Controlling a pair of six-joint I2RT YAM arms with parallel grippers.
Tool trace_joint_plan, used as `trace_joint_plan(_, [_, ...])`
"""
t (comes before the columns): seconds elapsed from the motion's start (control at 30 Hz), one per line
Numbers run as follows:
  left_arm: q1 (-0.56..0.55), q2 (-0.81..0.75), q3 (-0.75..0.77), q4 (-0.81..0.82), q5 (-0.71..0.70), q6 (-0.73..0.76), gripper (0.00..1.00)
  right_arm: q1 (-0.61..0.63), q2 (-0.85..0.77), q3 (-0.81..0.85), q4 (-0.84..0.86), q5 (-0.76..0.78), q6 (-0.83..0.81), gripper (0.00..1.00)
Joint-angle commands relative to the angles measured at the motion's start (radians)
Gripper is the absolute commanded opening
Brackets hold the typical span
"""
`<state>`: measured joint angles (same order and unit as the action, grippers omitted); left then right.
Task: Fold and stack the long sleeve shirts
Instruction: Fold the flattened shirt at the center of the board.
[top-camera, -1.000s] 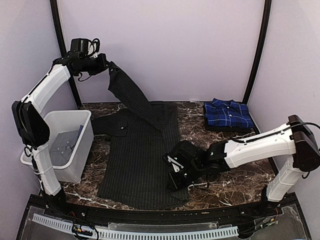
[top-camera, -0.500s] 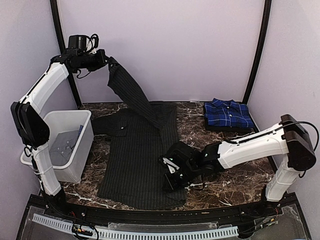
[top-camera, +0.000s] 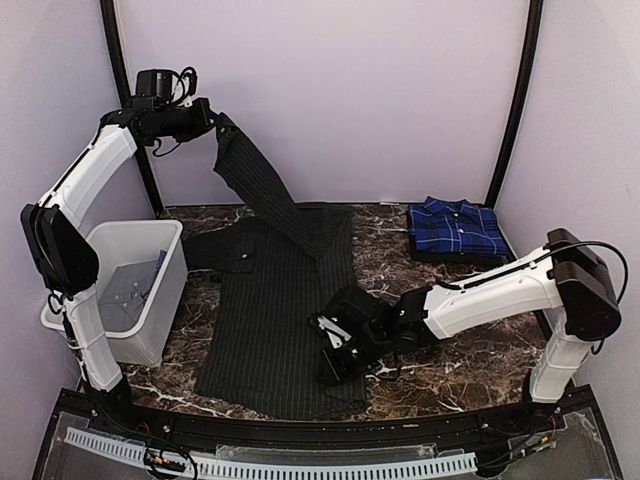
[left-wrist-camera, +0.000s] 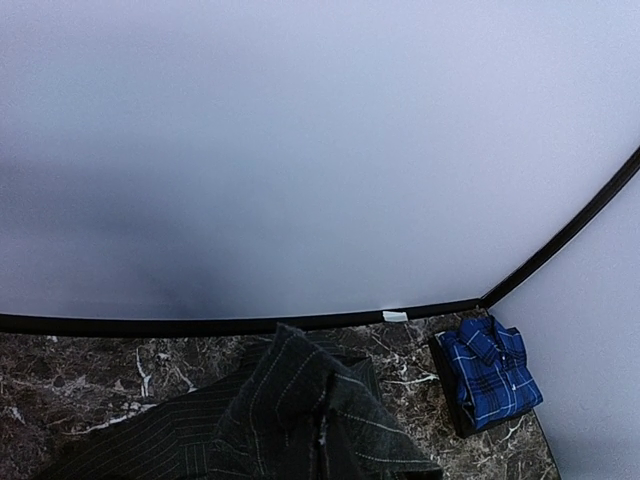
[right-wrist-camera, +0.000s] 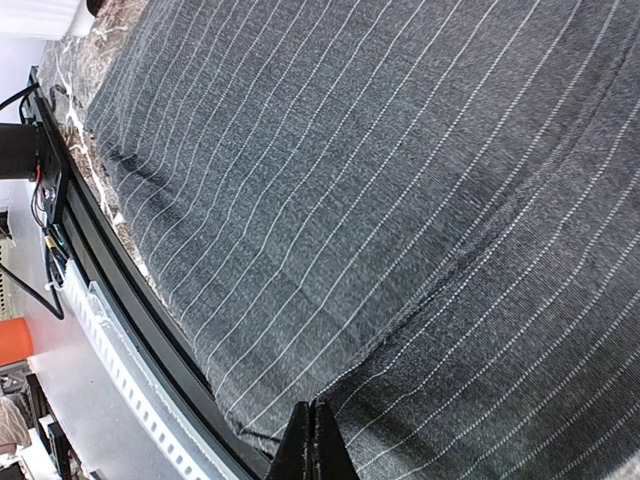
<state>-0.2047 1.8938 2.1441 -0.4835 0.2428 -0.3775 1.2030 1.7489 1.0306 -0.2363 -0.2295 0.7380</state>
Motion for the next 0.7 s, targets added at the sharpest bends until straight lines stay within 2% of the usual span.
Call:
trace_joint_plan(0.0, [0.008, -0.05, 0.019, -0.004, -0.002, 0.016, 0.0, -0.005, 0.032, 0.03, 0.054, -0.024, -0.006, 0.0])
trace_joint_plan(0.67, [0.008, -0.069, 0.021, -0.008, 0.028, 0.013, 0.0, -0.005, 0.052, -0.016, 0.125, -0.063, 0.012, 0.0])
